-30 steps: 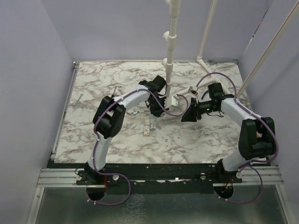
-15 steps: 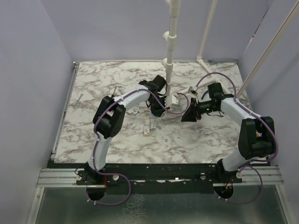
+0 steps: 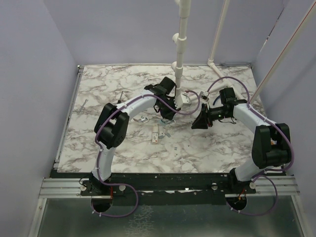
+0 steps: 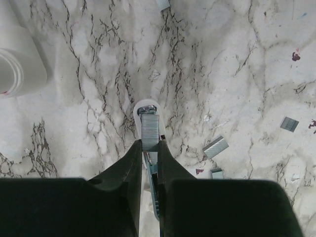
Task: Load the staples into the stapler
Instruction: Install the staple into the stapler.
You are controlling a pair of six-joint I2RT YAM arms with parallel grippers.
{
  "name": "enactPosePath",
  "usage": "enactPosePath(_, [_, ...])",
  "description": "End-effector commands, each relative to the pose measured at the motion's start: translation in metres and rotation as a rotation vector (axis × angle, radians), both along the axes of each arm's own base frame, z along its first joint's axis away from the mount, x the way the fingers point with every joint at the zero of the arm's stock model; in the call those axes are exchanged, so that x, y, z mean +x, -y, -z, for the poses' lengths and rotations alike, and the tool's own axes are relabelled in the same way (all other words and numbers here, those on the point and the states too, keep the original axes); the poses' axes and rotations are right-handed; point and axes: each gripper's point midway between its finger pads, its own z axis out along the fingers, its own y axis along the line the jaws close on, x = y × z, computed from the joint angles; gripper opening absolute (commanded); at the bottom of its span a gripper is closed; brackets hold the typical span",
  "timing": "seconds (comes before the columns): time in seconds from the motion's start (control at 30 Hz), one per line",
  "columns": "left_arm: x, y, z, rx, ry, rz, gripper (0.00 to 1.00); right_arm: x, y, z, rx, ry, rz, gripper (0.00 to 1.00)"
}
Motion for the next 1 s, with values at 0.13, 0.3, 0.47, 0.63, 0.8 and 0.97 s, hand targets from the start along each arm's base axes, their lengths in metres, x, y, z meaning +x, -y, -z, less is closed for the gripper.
enactPosePath(0.13, [0.000,-0.009,-0.004,0.049,-0.006,-0.131,0.00,0.003,-0.001,-0.004,0.014,0.002,-0.011,0.32])
enactPosePath(0.3, [-0.001,-0.009,-0.002,0.071,-0.003,-0.141,0.00,0.002,-0.001,-0.004,0.013,-0.001,-0.012,0.32])
enactPosePath(0.47, [-0.005,-0.008,0.002,0.100,0.002,-0.124,0.00,0.002,0.000,-0.005,0.013,0.004,-0.013,0.32])
enactPosePath(0.63, [-0.006,-0.009,0.006,0.124,0.000,-0.125,0.00,0.002,0.000,-0.005,0.014,0.004,-0.013,0.32])
enactPosePath(0.8, [-0.004,-0.010,0.009,0.139,-0.001,-0.132,0.00,0.002,0.000,-0.005,0.013,0.007,-0.014,0.32])
enactPosePath(0.97, [-0.003,-0.010,0.010,0.146,0.000,-0.133,0.00,0.002,0.000,-0.005,0.013,0.008,-0.015,0.32])
